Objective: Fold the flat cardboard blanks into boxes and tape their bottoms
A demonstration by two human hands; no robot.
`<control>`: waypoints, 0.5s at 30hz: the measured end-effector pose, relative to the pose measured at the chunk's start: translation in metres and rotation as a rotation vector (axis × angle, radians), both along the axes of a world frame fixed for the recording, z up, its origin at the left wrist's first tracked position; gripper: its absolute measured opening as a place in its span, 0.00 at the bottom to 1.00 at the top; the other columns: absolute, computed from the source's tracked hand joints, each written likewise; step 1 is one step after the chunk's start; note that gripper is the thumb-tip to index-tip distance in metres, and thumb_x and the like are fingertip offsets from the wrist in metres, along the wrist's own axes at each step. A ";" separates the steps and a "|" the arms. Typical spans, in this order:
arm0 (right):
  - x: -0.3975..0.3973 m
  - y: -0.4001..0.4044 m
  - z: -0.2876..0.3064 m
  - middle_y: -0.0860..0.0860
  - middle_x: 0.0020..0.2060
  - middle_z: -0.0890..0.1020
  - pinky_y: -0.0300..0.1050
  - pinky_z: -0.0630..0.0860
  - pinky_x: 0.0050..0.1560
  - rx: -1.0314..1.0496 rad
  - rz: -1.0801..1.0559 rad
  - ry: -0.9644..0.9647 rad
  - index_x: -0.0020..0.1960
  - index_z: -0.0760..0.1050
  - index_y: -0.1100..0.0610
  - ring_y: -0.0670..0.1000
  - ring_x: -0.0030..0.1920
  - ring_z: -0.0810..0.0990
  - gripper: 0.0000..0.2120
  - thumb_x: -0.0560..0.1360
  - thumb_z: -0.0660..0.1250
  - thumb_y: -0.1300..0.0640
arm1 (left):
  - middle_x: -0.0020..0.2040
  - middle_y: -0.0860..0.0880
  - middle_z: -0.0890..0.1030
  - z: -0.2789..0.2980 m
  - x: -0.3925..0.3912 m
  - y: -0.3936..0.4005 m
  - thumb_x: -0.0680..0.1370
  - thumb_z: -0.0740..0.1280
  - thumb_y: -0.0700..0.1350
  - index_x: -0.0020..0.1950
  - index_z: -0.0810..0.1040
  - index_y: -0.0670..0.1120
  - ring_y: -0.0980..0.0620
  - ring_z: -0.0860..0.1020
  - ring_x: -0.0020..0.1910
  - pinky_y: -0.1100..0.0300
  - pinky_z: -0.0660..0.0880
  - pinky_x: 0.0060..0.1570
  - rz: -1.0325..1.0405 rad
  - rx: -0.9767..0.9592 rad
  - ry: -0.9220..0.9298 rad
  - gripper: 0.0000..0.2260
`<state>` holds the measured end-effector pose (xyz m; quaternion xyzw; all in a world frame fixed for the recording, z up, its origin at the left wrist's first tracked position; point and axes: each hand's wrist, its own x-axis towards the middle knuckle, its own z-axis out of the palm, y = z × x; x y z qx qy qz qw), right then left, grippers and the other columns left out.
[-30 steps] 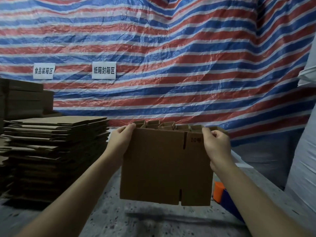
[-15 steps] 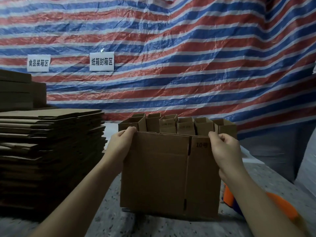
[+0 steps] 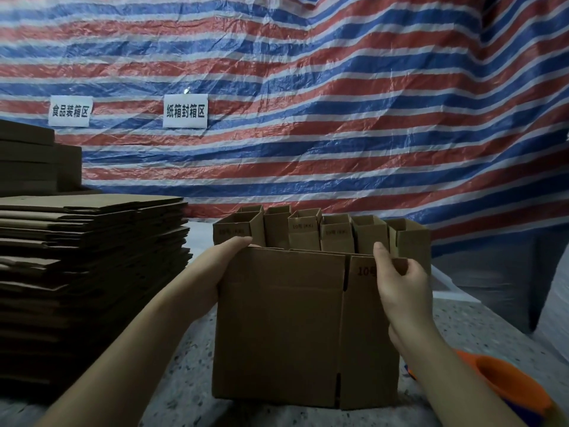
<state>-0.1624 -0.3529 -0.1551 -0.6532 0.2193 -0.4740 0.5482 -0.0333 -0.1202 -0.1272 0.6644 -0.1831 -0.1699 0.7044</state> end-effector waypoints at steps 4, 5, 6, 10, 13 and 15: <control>-0.001 0.002 0.001 0.52 0.36 0.82 0.57 0.80 0.39 0.018 0.032 -0.022 0.44 0.76 0.53 0.58 0.41 0.83 0.14 0.77 0.67 0.42 | 0.45 0.42 0.86 0.002 -0.004 -0.002 0.75 0.70 0.57 0.39 0.87 0.48 0.46 0.86 0.42 0.53 0.78 0.43 0.021 0.029 0.044 0.14; -0.002 0.001 0.002 0.53 0.35 0.81 0.60 0.81 0.42 0.034 0.053 -0.022 0.43 0.76 0.54 0.60 0.40 0.83 0.14 0.77 0.67 0.44 | 0.43 0.42 0.86 0.003 -0.005 -0.003 0.75 0.70 0.56 0.38 0.87 0.47 0.47 0.86 0.39 0.55 0.78 0.39 0.049 0.034 0.048 0.15; -0.002 0.000 0.002 0.54 0.34 0.80 0.59 0.81 0.42 0.045 0.072 -0.022 0.42 0.75 0.55 0.61 0.39 0.81 0.13 0.77 0.67 0.45 | 0.41 0.42 0.86 0.004 -0.005 -0.004 0.75 0.70 0.55 0.38 0.87 0.46 0.47 0.85 0.36 0.57 0.78 0.35 0.081 0.035 0.051 0.15; -0.003 -0.005 0.004 0.52 0.31 0.77 0.52 0.77 0.40 0.053 0.145 -0.016 0.42 0.75 0.56 0.56 0.37 0.79 0.13 0.78 0.66 0.47 | 0.37 0.45 0.86 0.008 -0.009 -0.008 0.76 0.67 0.55 0.45 0.86 0.48 0.48 0.85 0.33 0.62 0.77 0.29 0.150 0.045 0.043 0.13; -0.005 -0.007 0.008 0.59 0.37 0.80 0.54 0.78 0.45 0.063 0.254 0.028 0.48 0.78 0.60 0.58 0.42 0.81 0.17 0.80 0.63 0.46 | 0.43 0.47 0.87 0.011 -0.015 -0.012 0.78 0.61 0.52 0.49 0.87 0.56 0.46 0.85 0.43 0.58 0.78 0.36 0.123 0.057 -0.013 0.14; -0.007 -0.007 0.012 0.61 0.43 0.84 0.55 0.79 0.48 0.055 0.329 0.047 0.51 0.80 0.59 0.57 0.45 0.84 0.19 0.80 0.61 0.45 | 0.46 0.45 0.86 0.013 -0.022 -0.015 0.79 0.58 0.48 0.54 0.85 0.56 0.45 0.85 0.44 0.56 0.80 0.36 0.080 0.022 0.000 0.15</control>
